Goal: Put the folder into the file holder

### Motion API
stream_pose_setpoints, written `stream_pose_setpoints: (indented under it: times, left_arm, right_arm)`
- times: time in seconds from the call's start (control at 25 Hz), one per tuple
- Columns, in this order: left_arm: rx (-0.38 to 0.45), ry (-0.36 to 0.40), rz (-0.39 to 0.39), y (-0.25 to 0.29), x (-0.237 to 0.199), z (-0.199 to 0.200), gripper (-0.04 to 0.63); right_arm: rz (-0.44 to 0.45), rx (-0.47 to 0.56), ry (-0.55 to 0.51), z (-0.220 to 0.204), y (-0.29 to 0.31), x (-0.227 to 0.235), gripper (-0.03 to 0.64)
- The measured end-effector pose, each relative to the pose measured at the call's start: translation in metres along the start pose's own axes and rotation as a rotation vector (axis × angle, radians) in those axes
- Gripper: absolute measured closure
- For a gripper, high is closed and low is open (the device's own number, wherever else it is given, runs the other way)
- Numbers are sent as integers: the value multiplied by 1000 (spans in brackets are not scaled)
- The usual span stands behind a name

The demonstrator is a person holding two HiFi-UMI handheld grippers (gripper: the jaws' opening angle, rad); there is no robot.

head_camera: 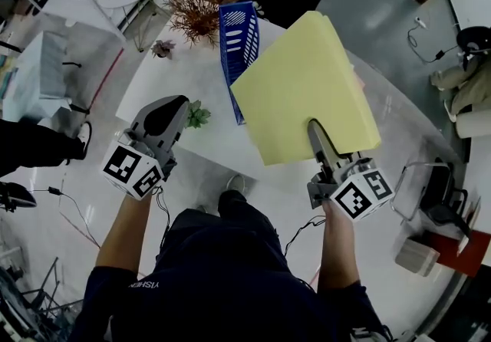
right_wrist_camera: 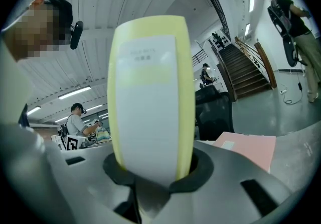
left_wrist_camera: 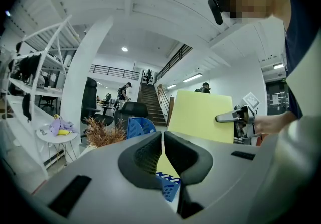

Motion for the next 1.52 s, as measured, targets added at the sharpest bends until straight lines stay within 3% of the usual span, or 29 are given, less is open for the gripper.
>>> stream_pose_setpoints:
  times: [0.6, 1.52]
  left_arm:
    - [-16, 5, 7, 27, -4, -3, 552]
    - [-40, -84, -156, 44, -81, -16, 552]
  right_arm:
    - [3, 1, -17, 6, 22, 12, 486]
    - [-150, 24, -176, -6, 78, -35, 486]
Point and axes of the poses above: the fingertips, and each gripper's own axes: y forward along the fingers, x to its right, z out of its top, the point moved 3 cm from there along -y, backward along the fingers, and after that the axes turned 15 degrees about x, right-handed, at the moved point
